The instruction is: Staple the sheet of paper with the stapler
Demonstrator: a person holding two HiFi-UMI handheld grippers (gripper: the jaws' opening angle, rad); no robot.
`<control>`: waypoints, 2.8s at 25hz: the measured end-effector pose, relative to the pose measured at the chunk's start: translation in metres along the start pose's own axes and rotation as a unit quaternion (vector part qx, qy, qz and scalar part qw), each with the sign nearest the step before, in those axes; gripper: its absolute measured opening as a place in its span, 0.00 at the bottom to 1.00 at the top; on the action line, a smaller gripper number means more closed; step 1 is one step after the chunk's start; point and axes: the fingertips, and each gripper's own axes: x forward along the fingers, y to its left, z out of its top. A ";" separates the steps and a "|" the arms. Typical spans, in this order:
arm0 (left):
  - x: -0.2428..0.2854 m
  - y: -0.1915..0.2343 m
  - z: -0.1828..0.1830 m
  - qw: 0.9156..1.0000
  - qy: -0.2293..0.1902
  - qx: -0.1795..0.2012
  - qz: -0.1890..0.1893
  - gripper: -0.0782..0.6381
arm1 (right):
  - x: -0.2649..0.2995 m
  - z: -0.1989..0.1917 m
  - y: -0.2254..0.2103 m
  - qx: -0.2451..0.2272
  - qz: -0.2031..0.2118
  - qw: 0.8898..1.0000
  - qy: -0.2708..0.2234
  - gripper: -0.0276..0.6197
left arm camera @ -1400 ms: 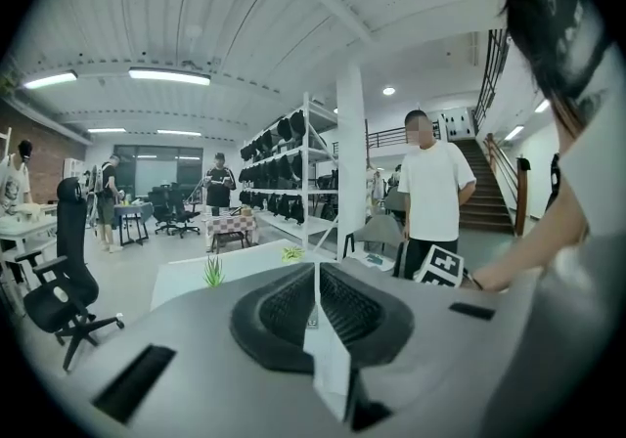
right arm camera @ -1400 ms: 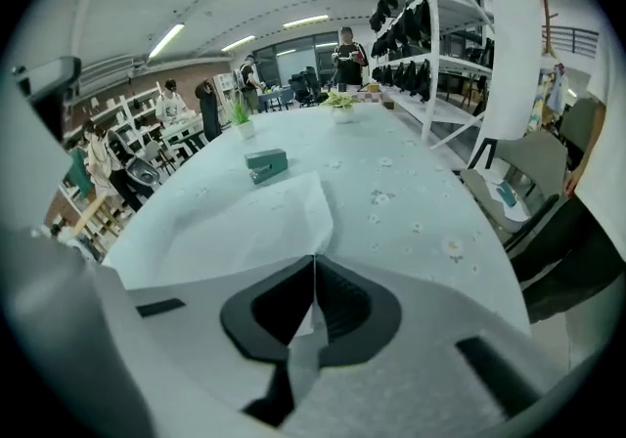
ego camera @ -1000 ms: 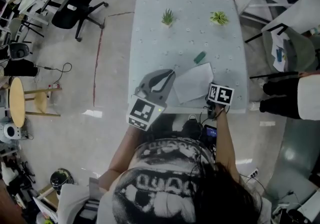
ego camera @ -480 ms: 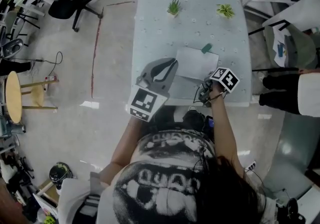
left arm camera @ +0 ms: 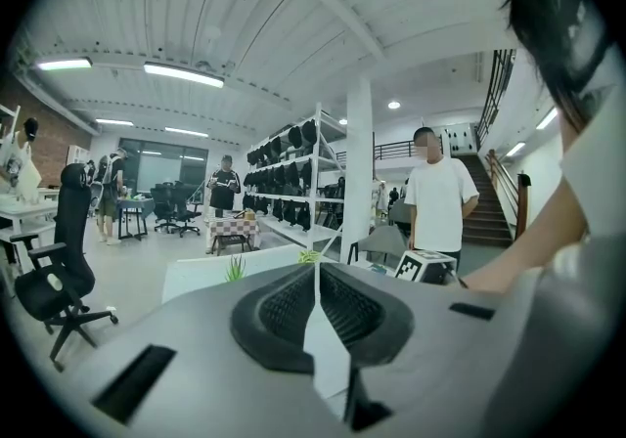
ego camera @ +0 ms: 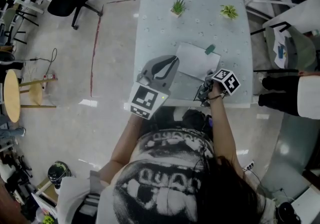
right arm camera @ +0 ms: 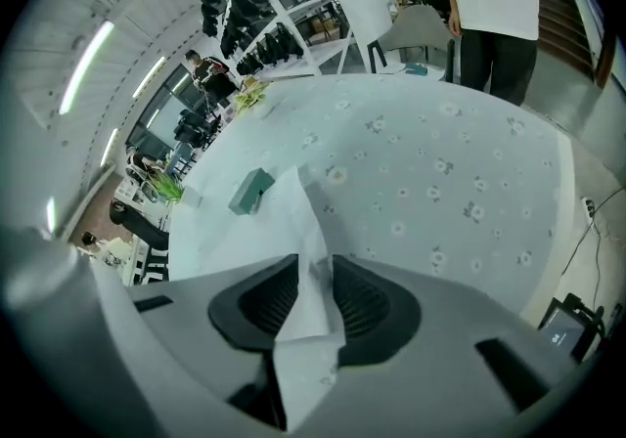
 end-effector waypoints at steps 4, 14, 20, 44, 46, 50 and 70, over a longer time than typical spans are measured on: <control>0.000 0.006 -0.002 1.000 0.003 0.003 0.005 0.13 | -0.015 0.004 -0.002 -0.026 0.010 1.000 -0.008 0.30; 0.006 0.010 -0.007 1.000 0.005 -0.006 -0.002 0.13 | -0.020 0.055 0.063 -0.370 0.089 0.925 -0.014 0.05; 0.003 0.016 -0.008 1.000 0.006 -0.011 0.009 0.13 | 0.016 0.012 0.035 -0.417 0.032 0.907 0.052 0.04; 0.002 0.011 -0.012 1.000 0.004 -0.024 0.015 0.13 | 0.026 0.058 0.111 -0.574 0.105 0.801 0.137 0.04; 0.001 0.011 -0.013 0.999 0.003 -0.028 0.016 0.13 | 0.032 0.052 0.108 -0.599 0.092 0.778 0.164 0.04; -0.001 0.017 -0.016 0.999 0.002 -0.036 0.026 0.13 | 0.038 0.048 0.108 -0.627 0.077 0.748 0.205 0.04; 0.024 0.028 -0.035 0.998 0.013 -0.061 0.025 0.13 | 0.050 0.040 0.111 -0.661 0.035 0.699 0.269 0.04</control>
